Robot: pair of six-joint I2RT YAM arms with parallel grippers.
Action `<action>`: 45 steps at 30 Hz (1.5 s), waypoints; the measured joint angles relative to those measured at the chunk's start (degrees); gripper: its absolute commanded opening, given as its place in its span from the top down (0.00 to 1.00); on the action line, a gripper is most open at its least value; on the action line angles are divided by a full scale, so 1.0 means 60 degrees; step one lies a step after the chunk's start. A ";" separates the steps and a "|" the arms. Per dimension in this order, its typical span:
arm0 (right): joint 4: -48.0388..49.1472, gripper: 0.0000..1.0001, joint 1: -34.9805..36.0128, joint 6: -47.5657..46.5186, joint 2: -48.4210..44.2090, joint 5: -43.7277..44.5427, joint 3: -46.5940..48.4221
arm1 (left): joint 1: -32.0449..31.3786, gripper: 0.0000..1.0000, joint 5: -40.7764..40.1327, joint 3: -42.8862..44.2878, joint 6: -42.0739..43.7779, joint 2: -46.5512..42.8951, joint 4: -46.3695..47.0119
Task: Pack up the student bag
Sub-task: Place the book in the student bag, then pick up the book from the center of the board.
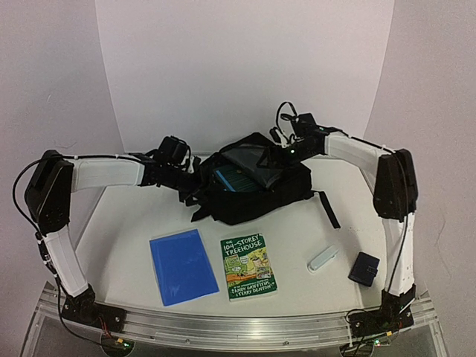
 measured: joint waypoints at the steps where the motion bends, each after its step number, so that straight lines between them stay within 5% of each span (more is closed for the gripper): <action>1: -0.0038 0.08 0.0000 -0.0040 -0.0611 -0.0103 -0.0614 | -0.0222 0.27 -0.0096 -0.0184 0.0049 -0.0058 -0.0152; 9: -0.0036 0.15 0.0017 -0.0160 -0.4447 -0.1563 -0.4475 | -0.1860 0.36 -0.0595 -0.1720 -0.0294 -0.0411 -0.0451; 17: -0.0201 0.24 0.0594 -0.0235 -0.3887 -0.2510 -0.6902 | -0.2756 0.41 -0.0872 -0.2034 -0.0979 -0.0235 -0.0372; 24: 0.0007 0.25 0.1493 -0.0083 -0.3064 -0.2940 -0.7584 | -0.2888 0.48 -0.0930 -0.2026 -0.1248 0.0237 -0.0389; 38: 0.0461 0.67 0.1773 0.0917 -0.2284 -0.3523 -0.7684 | -0.3145 0.61 -0.0559 -0.0998 -0.1071 0.1544 -0.0241; 45: 0.0371 0.57 0.1777 0.1471 -0.2593 -0.3902 -0.7344 | -0.3145 0.61 -0.0558 -0.0957 -0.1120 0.1576 -0.0220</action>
